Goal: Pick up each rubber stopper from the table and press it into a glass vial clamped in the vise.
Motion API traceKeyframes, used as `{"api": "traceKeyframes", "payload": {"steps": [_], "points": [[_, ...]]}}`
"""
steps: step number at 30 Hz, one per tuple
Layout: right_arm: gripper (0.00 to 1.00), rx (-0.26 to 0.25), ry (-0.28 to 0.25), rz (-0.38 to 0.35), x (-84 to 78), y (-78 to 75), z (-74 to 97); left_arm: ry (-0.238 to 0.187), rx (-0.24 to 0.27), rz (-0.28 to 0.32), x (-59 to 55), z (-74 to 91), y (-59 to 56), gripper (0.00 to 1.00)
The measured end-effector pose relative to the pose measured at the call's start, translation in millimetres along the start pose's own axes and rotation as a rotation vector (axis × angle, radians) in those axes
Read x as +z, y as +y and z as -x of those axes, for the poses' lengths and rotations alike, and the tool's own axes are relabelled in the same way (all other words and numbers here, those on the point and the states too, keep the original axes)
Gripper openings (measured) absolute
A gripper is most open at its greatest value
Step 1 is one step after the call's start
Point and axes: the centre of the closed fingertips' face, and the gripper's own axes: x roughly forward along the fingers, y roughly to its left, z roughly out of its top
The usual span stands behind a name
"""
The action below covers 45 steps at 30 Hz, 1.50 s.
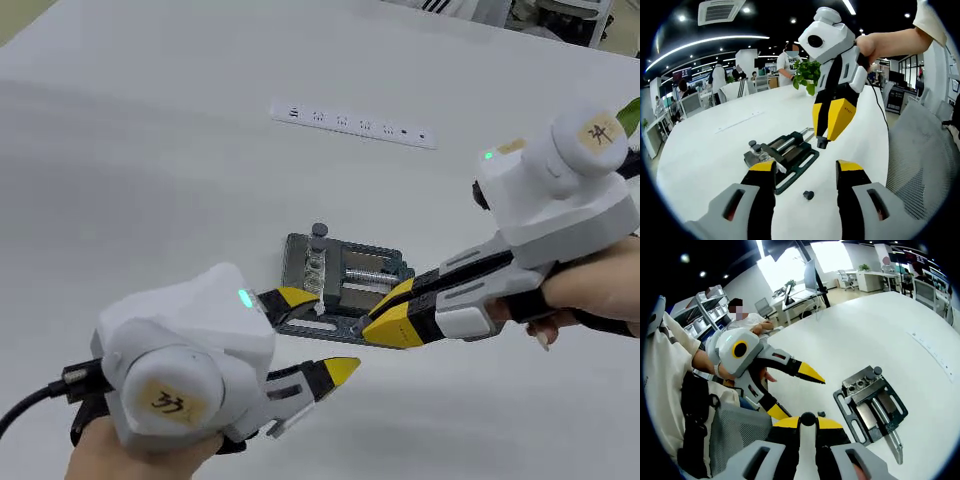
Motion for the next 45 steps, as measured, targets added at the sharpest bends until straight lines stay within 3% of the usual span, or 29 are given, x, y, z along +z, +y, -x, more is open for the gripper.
{"api": "traceKeyframes", "payload": {"steps": [4, 7, 9, 15, 24, 32, 40, 45], "points": [[0.05, -0.008, 0.019, 0.027, -2.9, -1.6, 0.1, 0.007, 0.013, 0.027, -7.7, 6.0, 13.1, 0.61], [0.05, -0.023, 0.041, 0.068, -4.7, -6.5, 0.3, 0.051, 0.013, 0.091, -21.1, 7.5, 18.6, 0.74], [0.05, -0.026, 0.056, 0.089, -5.2, -9.4, 0.5, 0.068, 0.019, 0.1, -26.3, 8.8, 22.0, 0.82], [0.05, -0.045, 0.106, 0.188, -2.9, -20.7, 2.0, 0.093, 0.041, 0.159, -37.7, 14.5, 31.9, 0.93], [0.05, -0.061, 0.184, 0.299, 9.0, -42.8, 1.8, 0.098, 0.076, 0.178, -43.2, 23.5, 40.8, 0.94], [0.05, -0.082, 0.305, 0.468, 18.8, -58.6, -1.0, 0.098, 0.115, 0.182, -46.7, 29.0, 48.8, 0.93], [0.05, -0.05, 0.396, 0.654, 31.0, -68.0, -5.0, 0.092, 0.138, 0.187, -45.6, 31.5, 52.6, 0.92], [0.05, -0.02, 0.419, 0.741, 40.6, -72.5, -10.6, 0.088, 0.145, 0.192, -44.7, 31.7, 53.3, 0.91]]}}
